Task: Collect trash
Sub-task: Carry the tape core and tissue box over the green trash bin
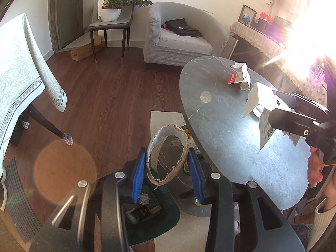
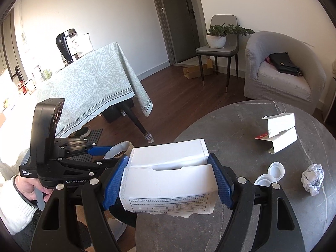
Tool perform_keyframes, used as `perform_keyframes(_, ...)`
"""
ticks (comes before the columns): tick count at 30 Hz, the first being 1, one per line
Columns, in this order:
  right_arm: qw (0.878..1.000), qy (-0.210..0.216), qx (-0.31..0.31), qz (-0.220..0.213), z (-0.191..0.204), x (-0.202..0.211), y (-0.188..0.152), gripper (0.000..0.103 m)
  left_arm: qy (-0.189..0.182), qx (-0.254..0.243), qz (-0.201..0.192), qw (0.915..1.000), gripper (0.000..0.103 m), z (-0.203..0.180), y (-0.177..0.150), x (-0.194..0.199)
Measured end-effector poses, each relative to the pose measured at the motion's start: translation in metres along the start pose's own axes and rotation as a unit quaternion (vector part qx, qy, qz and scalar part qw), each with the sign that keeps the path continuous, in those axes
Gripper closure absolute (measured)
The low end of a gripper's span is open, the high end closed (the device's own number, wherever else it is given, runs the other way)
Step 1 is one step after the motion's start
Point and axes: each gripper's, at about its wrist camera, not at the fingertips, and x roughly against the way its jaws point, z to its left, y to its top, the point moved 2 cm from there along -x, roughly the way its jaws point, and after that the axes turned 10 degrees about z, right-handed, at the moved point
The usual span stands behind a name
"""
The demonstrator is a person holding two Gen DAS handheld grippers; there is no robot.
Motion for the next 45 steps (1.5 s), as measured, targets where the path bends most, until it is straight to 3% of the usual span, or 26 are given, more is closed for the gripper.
perform_keyframes(9, 1.000, 0.015, 0.023, 0.004, 0.030, -0.015, 0.013, 0.026, 0.016, 0.013, 0.036, 0.9992, 0.061, 0.025, -0.025, -0.016)
perform_keyframes(17, 0.998, 0.030, 0.043, 0.031, 0.060, -0.040, 0.017, 0.026, 0.008, 0.032, 0.073, 0.9967, 0.061, 0.045, -0.048, -0.034)
perform_keyframes(25, 0.997, 0.030, 0.040, 0.062, 0.072, -0.065, 0.016, 0.026, -0.004, 0.053, 0.126, 0.9906, 0.061, 0.060, -0.073, -0.062)
perform_keyframes(28, 0.996, 0.027, 0.039, 0.073, 0.076, -0.074, 0.017, 0.026, 0.010, 0.050, 0.151, 0.9872, 0.060, 0.065, -0.083, -0.075)
perform_keyframes(30, 0.996, 0.023, 0.040, 0.080, 0.079, -0.080, 0.017, 0.026, 0.030, 0.040, 0.158, 0.9862, 0.059, 0.067, -0.090, -0.081)
perform_keyframes(32, 0.995, 0.021, 0.040, 0.087, 0.081, -0.087, 0.017, 0.026, 0.032, 0.037, 0.167, 0.9848, 0.050, 0.070, -0.094, -0.084)
perform_keyframes(36, 0.994, 0.016, 0.045, 0.098, 0.087, -0.099, 0.018, 0.026, 0.035, 0.032, 0.164, 0.9853, 0.048, 0.079, -0.097, -0.080)
perform_keyframes(45, 0.990, 0.004, 0.067, 0.127, 0.104, -0.129, 0.012, 0.026, 0.033, 0.062, 0.115, 0.9909, 0.051, 0.106, -0.094, -0.049)
